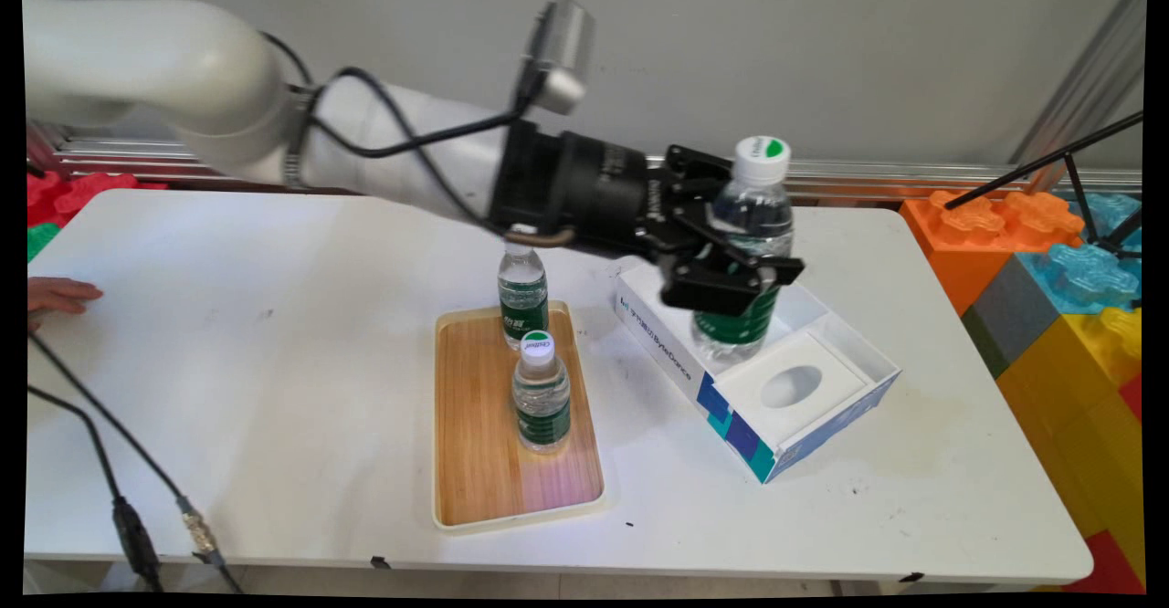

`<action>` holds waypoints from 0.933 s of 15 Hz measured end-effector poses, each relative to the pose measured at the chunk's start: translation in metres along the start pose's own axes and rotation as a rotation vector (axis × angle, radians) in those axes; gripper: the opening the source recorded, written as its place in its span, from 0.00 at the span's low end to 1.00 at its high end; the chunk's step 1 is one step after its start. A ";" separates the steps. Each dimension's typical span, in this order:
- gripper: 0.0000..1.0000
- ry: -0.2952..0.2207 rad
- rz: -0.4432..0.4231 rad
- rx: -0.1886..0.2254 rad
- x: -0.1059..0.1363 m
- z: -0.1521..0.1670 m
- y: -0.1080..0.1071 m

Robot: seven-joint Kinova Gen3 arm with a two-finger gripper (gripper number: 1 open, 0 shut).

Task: Place the picked object on the tray

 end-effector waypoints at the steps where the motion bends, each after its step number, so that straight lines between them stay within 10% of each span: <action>1: 0.00 0.003 0.004 -0.009 0.001 -0.011 0.007; 14: 0.00 -0.063 0.042 -0.048 -0.049 -0.135 0.029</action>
